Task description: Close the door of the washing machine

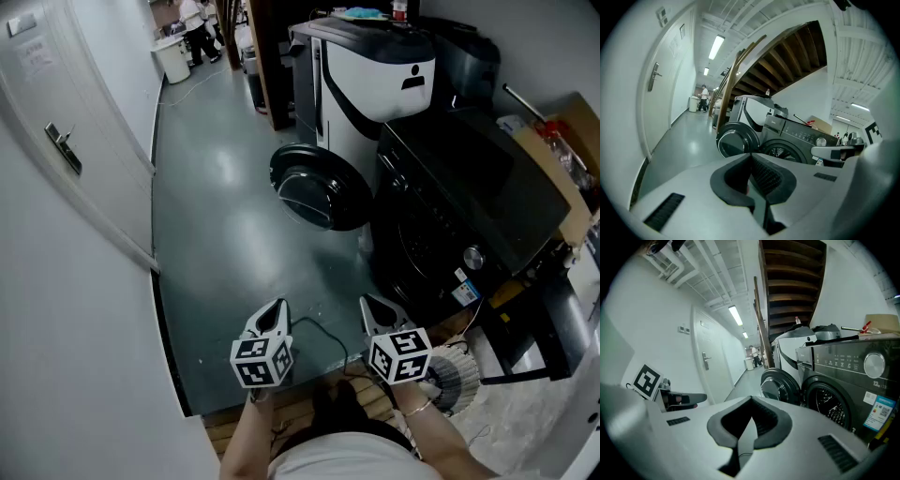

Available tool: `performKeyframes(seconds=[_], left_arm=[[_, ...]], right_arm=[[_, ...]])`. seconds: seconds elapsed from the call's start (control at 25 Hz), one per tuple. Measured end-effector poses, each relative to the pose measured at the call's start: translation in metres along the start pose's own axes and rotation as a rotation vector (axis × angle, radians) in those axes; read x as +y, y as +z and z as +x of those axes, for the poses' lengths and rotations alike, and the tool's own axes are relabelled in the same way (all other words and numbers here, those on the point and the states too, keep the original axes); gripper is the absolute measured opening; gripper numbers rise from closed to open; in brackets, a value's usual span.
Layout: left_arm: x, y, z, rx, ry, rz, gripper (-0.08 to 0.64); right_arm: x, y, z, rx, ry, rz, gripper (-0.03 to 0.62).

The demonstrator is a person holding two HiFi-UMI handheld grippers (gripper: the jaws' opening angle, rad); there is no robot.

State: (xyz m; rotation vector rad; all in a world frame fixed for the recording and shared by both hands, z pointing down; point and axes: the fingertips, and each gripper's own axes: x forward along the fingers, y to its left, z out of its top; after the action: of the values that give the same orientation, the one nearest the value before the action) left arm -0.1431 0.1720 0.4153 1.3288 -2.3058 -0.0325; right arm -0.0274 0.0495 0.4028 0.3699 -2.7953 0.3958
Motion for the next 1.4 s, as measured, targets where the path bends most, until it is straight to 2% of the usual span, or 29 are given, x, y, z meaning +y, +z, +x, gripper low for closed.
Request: performKeyframes(seconds=[0.64, 1.04, 1.4], left_arm=[[0.016, -0.005, -0.032, -0.017, 0.018, 0.034, 0.023], [0.048, -0.004, -0.039, -0.008, 0.045, 0.07, 0.028], [0.076, 0.004, -0.017, 0.005, 0.041, 0.091, 0.178]], right_arm=[[0.028, 0.001, -0.017, -0.049, 0.01, -0.034, 0.006], [0.034, 0.029, -0.026, -0.093, -0.024, -0.053, 0.008], [0.028, 0.037, -0.003, -0.087, -0.035, -0.062, 0.008]])
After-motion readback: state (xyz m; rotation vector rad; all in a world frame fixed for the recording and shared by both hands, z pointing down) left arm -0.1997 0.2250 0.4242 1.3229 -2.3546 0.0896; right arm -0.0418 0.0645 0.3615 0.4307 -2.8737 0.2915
